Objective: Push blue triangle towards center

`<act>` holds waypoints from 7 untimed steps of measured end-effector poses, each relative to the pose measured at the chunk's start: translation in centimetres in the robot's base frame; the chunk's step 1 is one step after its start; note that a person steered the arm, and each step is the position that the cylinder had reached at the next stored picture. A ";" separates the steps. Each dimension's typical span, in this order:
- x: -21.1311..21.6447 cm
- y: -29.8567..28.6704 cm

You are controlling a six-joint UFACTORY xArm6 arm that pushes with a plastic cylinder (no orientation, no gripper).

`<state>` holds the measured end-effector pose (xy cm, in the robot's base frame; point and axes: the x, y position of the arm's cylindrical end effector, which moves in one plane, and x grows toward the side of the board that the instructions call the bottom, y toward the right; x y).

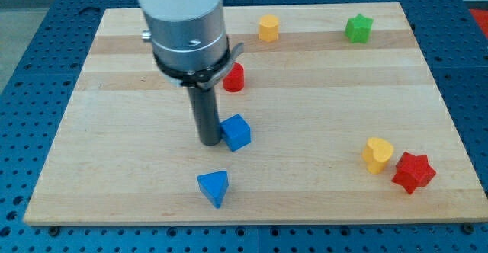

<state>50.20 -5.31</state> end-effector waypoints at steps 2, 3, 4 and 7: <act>-2.6 8.7; -1.6 14.2; -0.7 14.9; 6.7 9.3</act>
<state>56.91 3.96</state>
